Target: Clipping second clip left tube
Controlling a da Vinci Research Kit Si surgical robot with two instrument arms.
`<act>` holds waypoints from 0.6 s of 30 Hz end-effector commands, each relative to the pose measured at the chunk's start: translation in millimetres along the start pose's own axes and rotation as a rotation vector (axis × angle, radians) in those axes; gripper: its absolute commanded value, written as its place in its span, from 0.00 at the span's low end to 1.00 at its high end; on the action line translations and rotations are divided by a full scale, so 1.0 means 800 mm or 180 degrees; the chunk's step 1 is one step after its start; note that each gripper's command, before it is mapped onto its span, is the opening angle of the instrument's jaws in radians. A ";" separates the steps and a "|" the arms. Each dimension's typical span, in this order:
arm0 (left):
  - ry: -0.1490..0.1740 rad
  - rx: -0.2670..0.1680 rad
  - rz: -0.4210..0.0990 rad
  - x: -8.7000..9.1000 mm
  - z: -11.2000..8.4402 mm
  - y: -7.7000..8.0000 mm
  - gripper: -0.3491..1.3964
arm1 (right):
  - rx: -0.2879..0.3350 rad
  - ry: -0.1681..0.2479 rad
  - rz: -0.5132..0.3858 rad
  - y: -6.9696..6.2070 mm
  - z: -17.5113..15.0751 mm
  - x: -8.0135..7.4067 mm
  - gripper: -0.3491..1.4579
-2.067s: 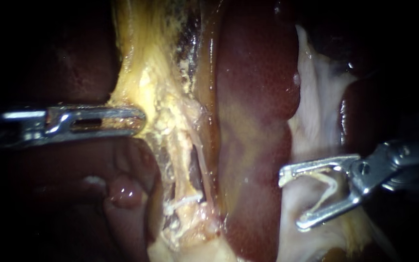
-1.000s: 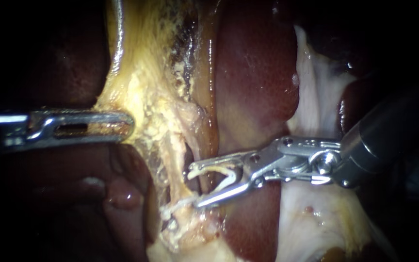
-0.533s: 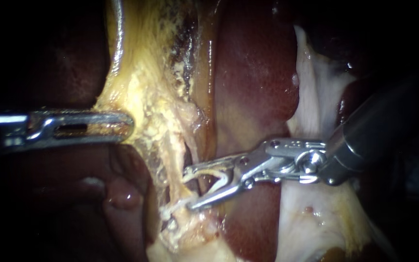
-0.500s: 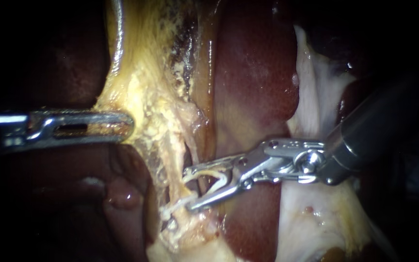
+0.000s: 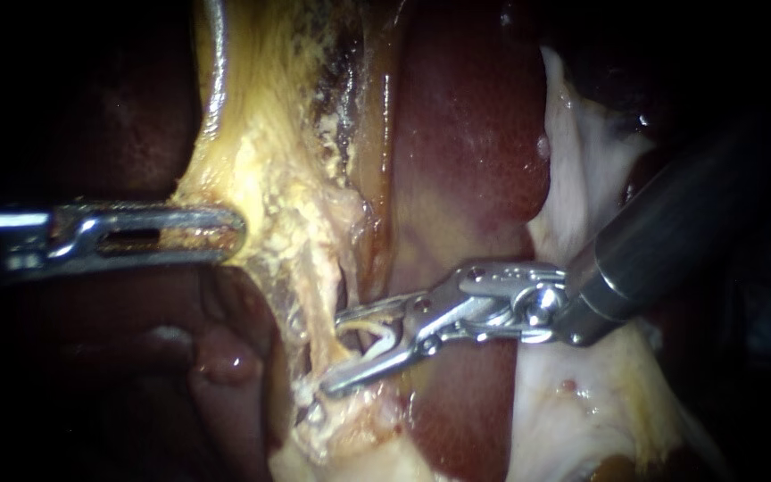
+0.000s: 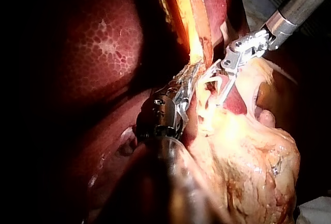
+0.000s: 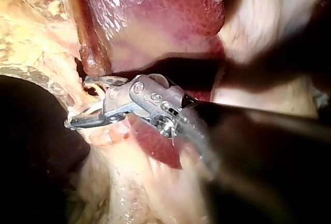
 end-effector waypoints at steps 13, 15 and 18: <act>0.0000 0.0002 0.0000 0.0000 0.0001 0.0000 0.00 | 0.0358 0.0050 0.0011 -0.0011 0.0025 -0.0003 0.45; 0.0000 0.0001 0.0000 -0.0001 0.0002 0.0000 0.00 | 0.0374 0.0036 0.0012 -0.0009 0.0033 -0.0007 0.45; 0.0000 0.0001 0.0000 -0.0001 0.0002 0.0000 0.00 | 0.0380 0.0027 -0.0002 -0.0006 0.0042 -0.0010 0.45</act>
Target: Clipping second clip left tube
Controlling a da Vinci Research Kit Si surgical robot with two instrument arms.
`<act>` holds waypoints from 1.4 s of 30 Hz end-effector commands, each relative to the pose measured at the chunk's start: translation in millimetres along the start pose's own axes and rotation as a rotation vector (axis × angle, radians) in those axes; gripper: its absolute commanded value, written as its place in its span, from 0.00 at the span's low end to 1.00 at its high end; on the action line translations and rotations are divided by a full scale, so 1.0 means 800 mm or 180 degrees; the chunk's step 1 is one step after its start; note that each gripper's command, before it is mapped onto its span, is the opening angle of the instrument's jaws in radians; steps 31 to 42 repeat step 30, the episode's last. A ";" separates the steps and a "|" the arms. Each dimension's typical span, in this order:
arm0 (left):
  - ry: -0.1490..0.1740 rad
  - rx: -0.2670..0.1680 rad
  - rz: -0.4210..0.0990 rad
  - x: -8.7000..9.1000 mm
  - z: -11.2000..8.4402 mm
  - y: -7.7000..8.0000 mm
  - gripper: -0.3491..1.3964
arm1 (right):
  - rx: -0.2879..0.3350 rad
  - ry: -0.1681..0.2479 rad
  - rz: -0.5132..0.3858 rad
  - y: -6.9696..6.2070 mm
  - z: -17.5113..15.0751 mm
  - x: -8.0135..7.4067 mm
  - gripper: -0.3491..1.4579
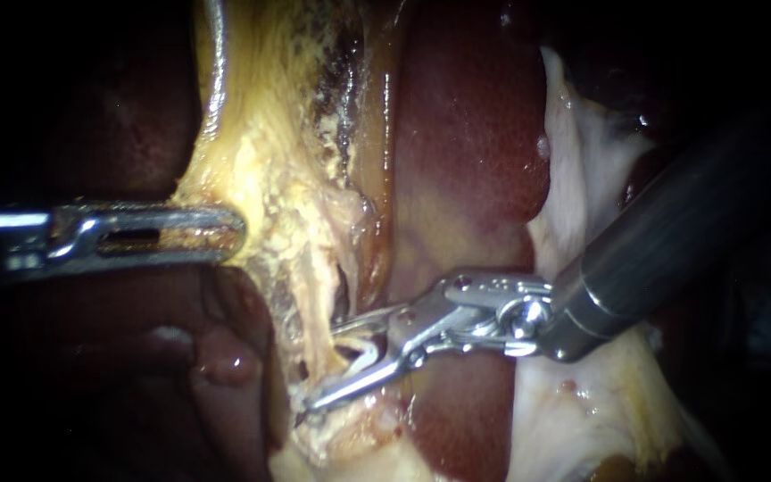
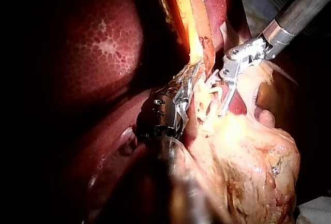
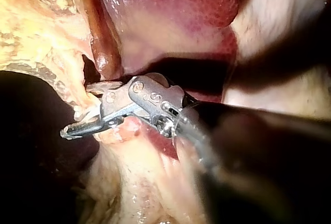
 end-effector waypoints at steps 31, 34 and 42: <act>-0.0002 -0.0007 0.0001 -0.0001 0.0002 0.0004 0.00 | -0.0149 -0.0002 0.0022 0.0004 -0.0024 0.0003 0.00; -0.0002 -0.0007 0.0001 -0.0001 0.0002 0.0004 0.00 | -0.0149 -0.0002 0.0022 0.0004 -0.0024 0.0003 0.00; -0.0002 -0.0007 0.0001 -0.0001 0.0002 0.0004 0.00 | -0.0149 -0.0002 0.0022 0.0004 -0.0024 0.0003 0.00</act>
